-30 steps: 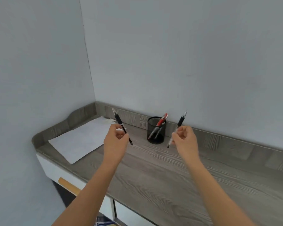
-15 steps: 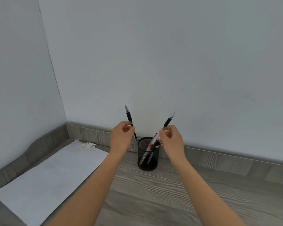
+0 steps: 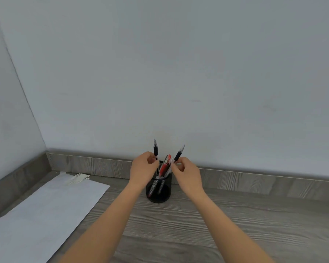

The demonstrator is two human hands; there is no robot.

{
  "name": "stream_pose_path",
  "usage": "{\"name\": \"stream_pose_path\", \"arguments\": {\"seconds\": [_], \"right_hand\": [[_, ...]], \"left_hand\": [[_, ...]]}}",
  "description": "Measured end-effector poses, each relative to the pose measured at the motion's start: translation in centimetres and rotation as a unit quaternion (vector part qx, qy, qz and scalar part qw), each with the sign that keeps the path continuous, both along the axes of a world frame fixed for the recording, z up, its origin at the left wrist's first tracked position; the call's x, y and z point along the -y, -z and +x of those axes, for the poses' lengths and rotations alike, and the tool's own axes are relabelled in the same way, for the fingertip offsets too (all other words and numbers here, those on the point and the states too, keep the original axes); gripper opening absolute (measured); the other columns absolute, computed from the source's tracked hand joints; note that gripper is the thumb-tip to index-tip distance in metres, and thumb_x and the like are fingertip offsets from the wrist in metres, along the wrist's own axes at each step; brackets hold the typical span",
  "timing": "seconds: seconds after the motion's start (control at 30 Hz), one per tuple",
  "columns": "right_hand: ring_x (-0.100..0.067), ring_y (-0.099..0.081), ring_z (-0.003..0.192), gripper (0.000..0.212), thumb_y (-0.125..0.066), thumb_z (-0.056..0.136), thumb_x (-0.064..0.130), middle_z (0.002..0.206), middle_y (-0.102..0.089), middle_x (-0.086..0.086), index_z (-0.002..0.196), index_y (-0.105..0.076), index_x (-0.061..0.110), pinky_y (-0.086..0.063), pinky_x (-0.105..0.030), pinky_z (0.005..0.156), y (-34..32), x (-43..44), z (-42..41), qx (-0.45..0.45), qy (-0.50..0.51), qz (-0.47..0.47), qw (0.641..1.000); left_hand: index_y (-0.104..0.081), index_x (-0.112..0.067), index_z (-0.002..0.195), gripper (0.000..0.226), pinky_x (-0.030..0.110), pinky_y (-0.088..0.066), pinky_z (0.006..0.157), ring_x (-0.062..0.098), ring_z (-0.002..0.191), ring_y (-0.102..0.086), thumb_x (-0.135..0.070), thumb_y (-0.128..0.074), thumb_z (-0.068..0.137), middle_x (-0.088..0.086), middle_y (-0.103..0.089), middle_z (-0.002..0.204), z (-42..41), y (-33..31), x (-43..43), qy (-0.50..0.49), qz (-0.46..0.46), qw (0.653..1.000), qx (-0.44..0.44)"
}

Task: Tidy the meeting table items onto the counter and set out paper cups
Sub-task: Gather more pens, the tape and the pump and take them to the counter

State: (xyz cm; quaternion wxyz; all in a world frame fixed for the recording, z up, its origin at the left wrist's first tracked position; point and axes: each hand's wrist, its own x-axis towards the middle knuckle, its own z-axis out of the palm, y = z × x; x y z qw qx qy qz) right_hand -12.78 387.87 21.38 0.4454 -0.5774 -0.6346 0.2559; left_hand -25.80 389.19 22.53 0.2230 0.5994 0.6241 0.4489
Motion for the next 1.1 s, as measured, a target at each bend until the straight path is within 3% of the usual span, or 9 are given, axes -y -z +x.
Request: {"name": "stream_pose_path", "arguments": {"seconds": [0.17, 0.3, 0.43, 0.53, 0.63, 0.73, 0.87, 1.03, 1.1], "right_hand": [[0.005, -0.042, 0.059, 0.016, -0.051, 0.09, 0.026, 0.064, -0.045, 0.018, 0.094, -0.06, 0.013, -0.031, -0.014, 0.052, 0.4, -0.1, 0.3, 0.031, -0.008, -0.003, 0.999], [0.0, -0.039, 0.058, 0.02, -0.051, 0.09, 0.024, 0.061, -0.041, 0.014, 0.106, -0.06, 0.016, -0.036, -0.024, 0.061, 0.4, -0.3, 0.5, 0.038, -0.01, -0.011, 0.999], [-0.005, -0.044, 0.063, 0.032, -0.054, 0.088, 0.02, 0.062, -0.045, 0.008, 0.12, -0.054, 0.015, -0.038, -0.023, 0.066, 0.8, 0.5, 0.6, -0.019, -0.006, -0.017, 1.0], [-0.005, -0.044, 0.061, 0.029, -0.054, 0.089, 0.015, 0.062, -0.046, 0.007, 0.118, -0.054, 0.015, -0.037, -0.016, 0.062, 2.0, 2.0, 0.7, -0.101, 0.031, -0.009, 0.994], [-0.007, -0.045, 0.06, 0.023, -0.052, 0.09, 0.013, 0.063, -0.048, 0.007, 0.112, -0.054, 0.016, -0.037, -0.02, 0.059, 4.8, 4.4, -0.2, -0.127, 0.023, -0.04, 0.991], [-0.012, -0.05, 0.07, 0.02, -0.053, 0.089, 0.015, 0.073, -0.054, 0.006, 0.108, -0.058, 0.012, -0.038, -0.024, 0.064, 8.1, 6.3, -1.2, -0.058, 0.004, -0.057, 0.997], [-0.018, -0.051, 0.087, 0.017, -0.055, 0.088, 0.017, 0.086, -0.06, 0.001, 0.096, -0.066, 0.007, -0.034, -0.024, 0.074, 9.4, 7.3, -1.4, 0.098, -0.067, 0.011, 0.993], [-0.028, -0.06, 0.09, 0.049, -0.035, 0.078, 0.043, 0.091, -0.07, -0.007, 0.09, -0.069, 0.01, -0.039, -0.035, 0.076, 9.1, 9.5, -3.1, 0.208, -0.208, 0.054, 0.954], [-0.029, -0.061, 0.091, 0.049, -0.036, 0.079, 0.042, 0.094, -0.07, -0.007, 0.094, -0.069, 0.01, -0.042, -0.039, 0.079, 8.8, 11.8, -4.5, 0.221, -0.289, 0.075, 0.929]], "left_hand": [[-0.064, -0.007, 0.097, 0.015, 0.023, -0.037, 0.076, 0.019, 0.091, -0.058, -0.013, -0.057, 0.085, 0.004, -0.062, 0.09, 0.0, 0.9, -0.1, 0.007, -0.004, 1.0, -0.024], [-0.063, -0.005, 0.106, 0.024, 0.026, -0.04, 0.085, 0.016, 0.095, -0.057, -0.014, -0.058, 0.084, 0.006, -0.065, 0.1, -0.3, 1.5, -0.3, -0.014, 0.0, 1.0, -0.005], [-0.065, -0.006, 0.099, 0.019, 0.029, -0.043, 0.083, 0.02, 0.09, -0.059, -0.011, -0.058, 0.082, 0.002, -0.062, 0.088, -1.0, 2.0, 1.0, -0.055, 0.009, 0.997, 0.05], [-0.064, -0.006, 0.099, 0.018, 0.027, -0.04, 0.08, 0.017, 0.087, -0.055, -0.009, -0.056, 0.084, 0.002, -0.061, 0.089, -2.1, 2.7, 3.5, -0.101, 0.014, 0.991, 0.092], [-0.063, -0.008, 0.102, 0.018, 0.024, -0.035, 0.08, 0.016, 0.09, -0.054, -0.011, -0.053, 0.087, 0.002, -0.061, 0.094, -3.6, 4.1, 7.1, -0.15, 0.012, 0.983, 0.105], [-0.061, -0.009, 0.105, 0.019, 0.024, -0.035, 0.079, 0.016, 0.089, -0.054, -0.014, -0.051, 0.089, 0.001, -0.061, 0.098, -5.2, 6.2, 11.2, -0.198, -0.008, 0.976, 0.089], [-0.063, -0.008, 0.106, 0.024, 0.029, -0.039, 0.077, 0.024, 0.09, -0.058, -0.023, -0.053, 0.089, 0.005, -0.065, 0.101, -7.0, 9.3, 17.1, -0.284, -0.036, 0.957, 0.035], [-0.062, -0.014, 0.093, 0.011, 0.03, -0.037, 0.067, 0.02, 0.084, -0.051, -0.015, -0.052, 0.09, 0.0, -0.056, 0.086, -6.5, 10.4, 25.6, -0.38, -0.047, 0.924, -0.016], [-0.063, -0.01, 0.1, 0.015, 0.032, -0.04, 0.075, 0.02, 0.09, -0.051, -0.013, -0.053, 0.089, 0.0, -0.056, 0.09, -5.8, 11.3, 29.2, -0.428, -0.063, 0.902, -0.009]]}}
